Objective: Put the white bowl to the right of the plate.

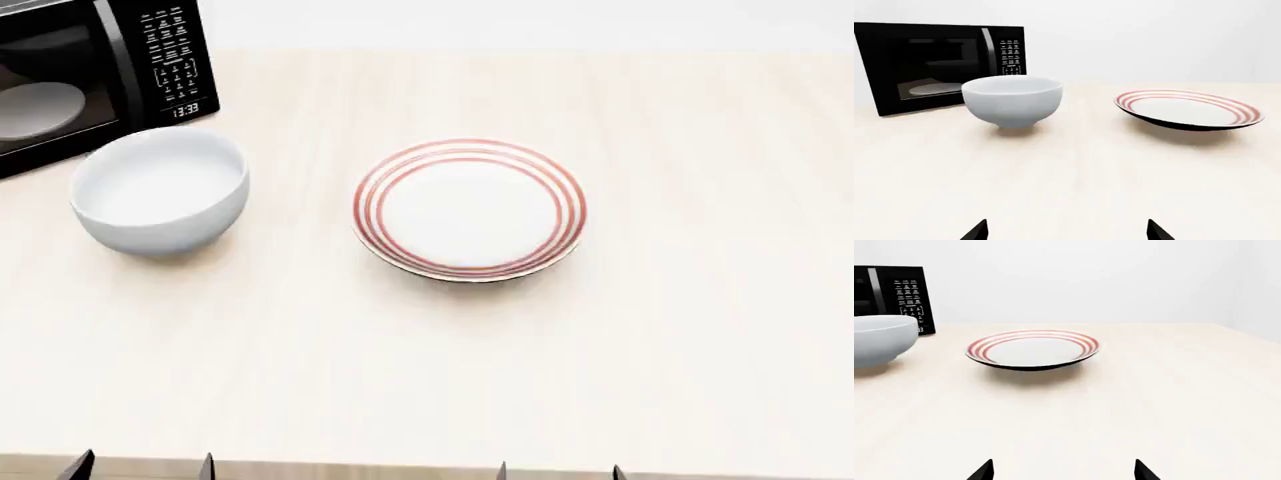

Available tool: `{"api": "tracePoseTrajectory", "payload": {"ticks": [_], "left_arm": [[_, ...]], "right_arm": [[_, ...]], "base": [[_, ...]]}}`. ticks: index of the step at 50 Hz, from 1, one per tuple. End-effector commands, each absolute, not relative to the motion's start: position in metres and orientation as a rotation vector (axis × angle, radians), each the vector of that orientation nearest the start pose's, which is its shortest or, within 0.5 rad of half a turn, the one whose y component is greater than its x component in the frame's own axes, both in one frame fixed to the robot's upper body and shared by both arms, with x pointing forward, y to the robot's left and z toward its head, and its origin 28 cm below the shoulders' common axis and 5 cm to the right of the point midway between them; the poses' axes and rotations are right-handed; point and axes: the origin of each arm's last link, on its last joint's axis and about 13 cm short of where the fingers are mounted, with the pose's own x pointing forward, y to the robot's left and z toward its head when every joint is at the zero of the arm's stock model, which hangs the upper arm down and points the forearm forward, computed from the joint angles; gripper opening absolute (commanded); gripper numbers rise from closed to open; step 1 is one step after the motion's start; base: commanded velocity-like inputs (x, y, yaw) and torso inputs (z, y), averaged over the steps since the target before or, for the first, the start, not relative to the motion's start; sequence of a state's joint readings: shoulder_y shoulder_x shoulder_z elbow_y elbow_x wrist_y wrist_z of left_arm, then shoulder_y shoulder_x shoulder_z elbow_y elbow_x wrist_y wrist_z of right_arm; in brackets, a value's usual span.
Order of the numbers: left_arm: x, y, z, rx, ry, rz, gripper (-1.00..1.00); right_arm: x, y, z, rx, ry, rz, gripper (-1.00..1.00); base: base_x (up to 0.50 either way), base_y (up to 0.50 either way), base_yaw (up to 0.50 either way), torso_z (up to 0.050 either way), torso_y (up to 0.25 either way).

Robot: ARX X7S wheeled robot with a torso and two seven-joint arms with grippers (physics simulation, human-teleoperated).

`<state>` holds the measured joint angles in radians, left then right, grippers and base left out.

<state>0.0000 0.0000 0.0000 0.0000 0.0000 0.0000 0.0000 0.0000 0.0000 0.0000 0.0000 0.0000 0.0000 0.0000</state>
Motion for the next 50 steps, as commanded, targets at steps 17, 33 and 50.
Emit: {"api": "tracePoseTrajectory", "payload": {"ticks": [17,33,50], "left_arm": [[0.202,0.216,0.027,0.033,-0.007,0.034,1.00],[0.201,0.227,0.087,0.029,-0.134,0.063,1.00],[0.198,0.226,0.096,0.007,-0.156,0.055,1.00]], "right_arm": [[0.209,-0.097,0.027,-0.008,0.044,0.020,1.00],[0.197,-0.103,0.109,0.001,-0.132,0.037,1.00],[0.198,-0.104,0.108,-0.031,-0.160,0.063,1.00]], "base": [[0.00,0.00,0.00,0.000,0.000],[0.00,0.00,0.00,0.000,0.000],[0.41,0.05,0.00,0.000,0.000]]}}
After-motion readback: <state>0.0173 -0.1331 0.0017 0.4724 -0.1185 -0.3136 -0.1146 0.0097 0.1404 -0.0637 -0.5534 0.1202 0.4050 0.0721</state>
